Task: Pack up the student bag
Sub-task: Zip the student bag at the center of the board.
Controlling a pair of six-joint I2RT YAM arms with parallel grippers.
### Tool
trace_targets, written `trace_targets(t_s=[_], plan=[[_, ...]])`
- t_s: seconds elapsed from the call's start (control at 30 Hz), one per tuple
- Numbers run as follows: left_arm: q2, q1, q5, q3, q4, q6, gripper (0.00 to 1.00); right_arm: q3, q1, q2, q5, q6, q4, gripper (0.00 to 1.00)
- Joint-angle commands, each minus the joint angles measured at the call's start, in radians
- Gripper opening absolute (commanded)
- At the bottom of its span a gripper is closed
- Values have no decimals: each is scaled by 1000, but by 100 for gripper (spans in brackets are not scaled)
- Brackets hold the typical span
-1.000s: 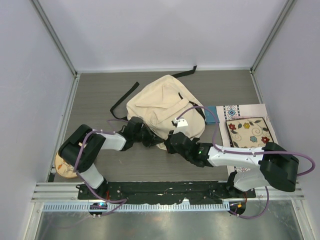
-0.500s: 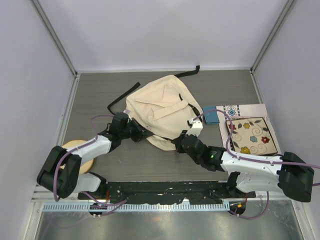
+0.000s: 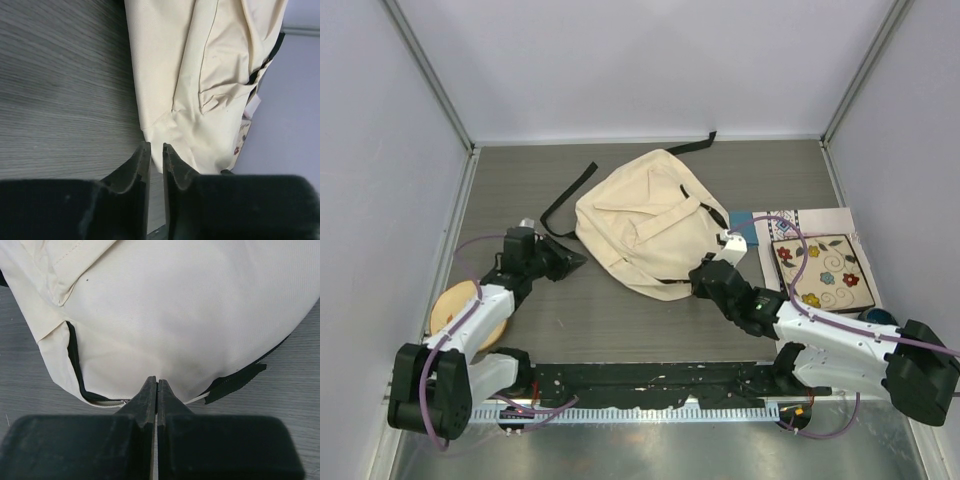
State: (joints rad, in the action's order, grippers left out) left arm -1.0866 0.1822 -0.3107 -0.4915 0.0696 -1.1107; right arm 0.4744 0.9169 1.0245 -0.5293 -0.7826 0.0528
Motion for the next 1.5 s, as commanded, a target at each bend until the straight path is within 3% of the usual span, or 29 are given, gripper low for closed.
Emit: trace_targets(t_s=[0.0,0.03,0.1,0.13,0.17,0.23,0.33,0.43,0.63,0.93,1.03,1.37,1.47], plan=[[-1,-3,-82,-41,15,37,36,9,-3,-15,32,46,-36,1],[-34,14,-111,-70,15,26,57,9,-1,-11,55,46,-45,1],[-53,65,-99,-94,16,-21,71,16,2,6,64,49,-47,1],[-58,132,-78,-102,18,-53,83,21,5,14,61,51,-47,1],[-61,172,-38,-110,16,-117,87,27,10,20,60,54,-47,1],[-68,285,2,-117,7,-173,93,44,19,34,55,59,-47,1],[-84,380,56,-105,-59,-274,94,67,43,45,39,69,-76,1],[-119,419,102,-93,-134,-337,96,79,59,55,32,69,-83,1],[-286,471,64,-142,-263,-377,92,79,109,65,17,57,-94,1],[-476,534,21,-147,-494,-501,80,70,134,42,-11,40,-85,1],[-509,543,30,-159,-504,-505,70,70,134,39,-14,46,-80,1],[-663,543,16,-139,-718,-551,5,66,139,20,-21,56,-77,1],[-668,540,22,-110,-769,-564,0,63,140,16,-47,54,-62,1]])
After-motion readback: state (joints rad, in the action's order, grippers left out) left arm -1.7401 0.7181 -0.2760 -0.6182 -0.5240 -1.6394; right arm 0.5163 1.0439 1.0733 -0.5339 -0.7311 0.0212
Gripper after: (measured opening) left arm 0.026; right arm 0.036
